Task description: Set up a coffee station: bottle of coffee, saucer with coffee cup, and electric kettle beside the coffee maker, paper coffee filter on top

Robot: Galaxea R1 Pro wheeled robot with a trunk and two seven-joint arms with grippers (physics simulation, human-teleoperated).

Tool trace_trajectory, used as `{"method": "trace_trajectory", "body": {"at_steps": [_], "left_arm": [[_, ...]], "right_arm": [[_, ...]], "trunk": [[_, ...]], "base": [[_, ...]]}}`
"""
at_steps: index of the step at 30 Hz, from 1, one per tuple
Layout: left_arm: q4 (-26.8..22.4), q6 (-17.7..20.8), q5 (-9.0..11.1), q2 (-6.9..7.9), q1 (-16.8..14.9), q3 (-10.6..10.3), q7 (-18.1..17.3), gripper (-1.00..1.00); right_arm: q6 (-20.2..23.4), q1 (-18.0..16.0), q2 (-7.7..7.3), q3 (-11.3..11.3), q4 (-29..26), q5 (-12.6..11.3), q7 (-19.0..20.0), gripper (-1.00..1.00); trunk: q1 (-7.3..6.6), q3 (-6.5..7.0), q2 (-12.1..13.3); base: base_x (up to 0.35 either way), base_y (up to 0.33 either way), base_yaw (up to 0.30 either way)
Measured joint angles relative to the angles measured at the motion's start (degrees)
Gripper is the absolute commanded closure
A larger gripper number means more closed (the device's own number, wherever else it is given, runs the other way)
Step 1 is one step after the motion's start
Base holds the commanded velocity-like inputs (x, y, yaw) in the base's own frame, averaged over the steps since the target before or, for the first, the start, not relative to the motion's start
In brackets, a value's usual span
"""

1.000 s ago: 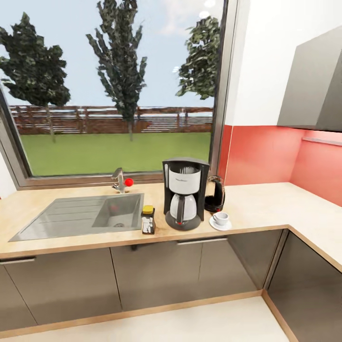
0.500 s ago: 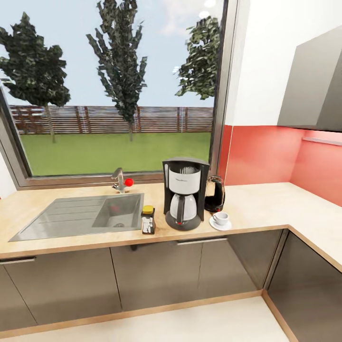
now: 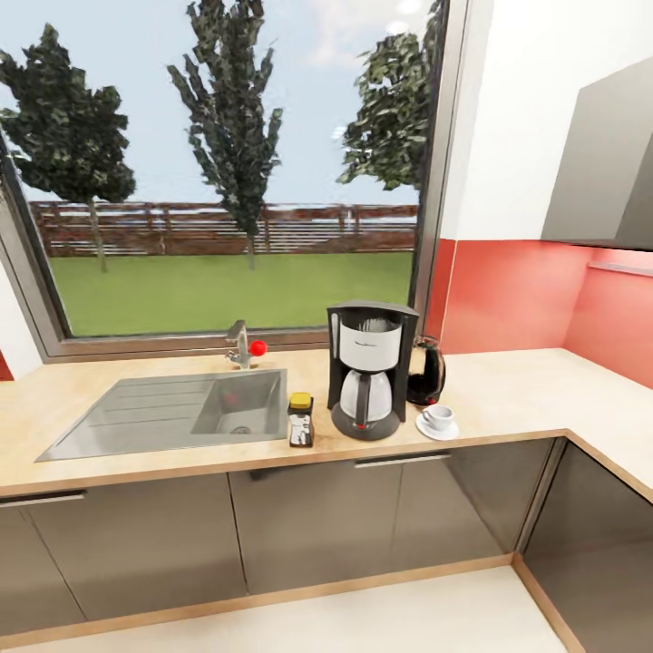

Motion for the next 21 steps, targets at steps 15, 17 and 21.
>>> {"method": "trace_trajectory", "body": {"at_steps": [15,17,21], "left_arm": [[0.1,-0.1,0.2,0.04,0.0,0.1,0.0,-1.0],[0.1,-0.1,0.4,0.05,0.0,0.1,0.0,-1.0],[0.1,0.0,0.7,0.05,0.0,0.3,0.0,-1.0]], "right_arm": [[7.6,-0.1,5.66,-0.5,-5.0,-0.9,-0.6,1.0],[10.9,-0.1,6.08,-0.5,-8.7,-0.5,-0.8,1.0],[17.6,0.0,6.81,-0.4,-15.9,-0.2,-1.5,1.0]], "trunk": [[0.0,0.01,0.0],[0.0,0.01,0.0],[0.0,0.01,0.0]], "base": [[0.0,0.022,0.0],[0.0,0.0,0.0],[0.0,0.0,0.0]]}}
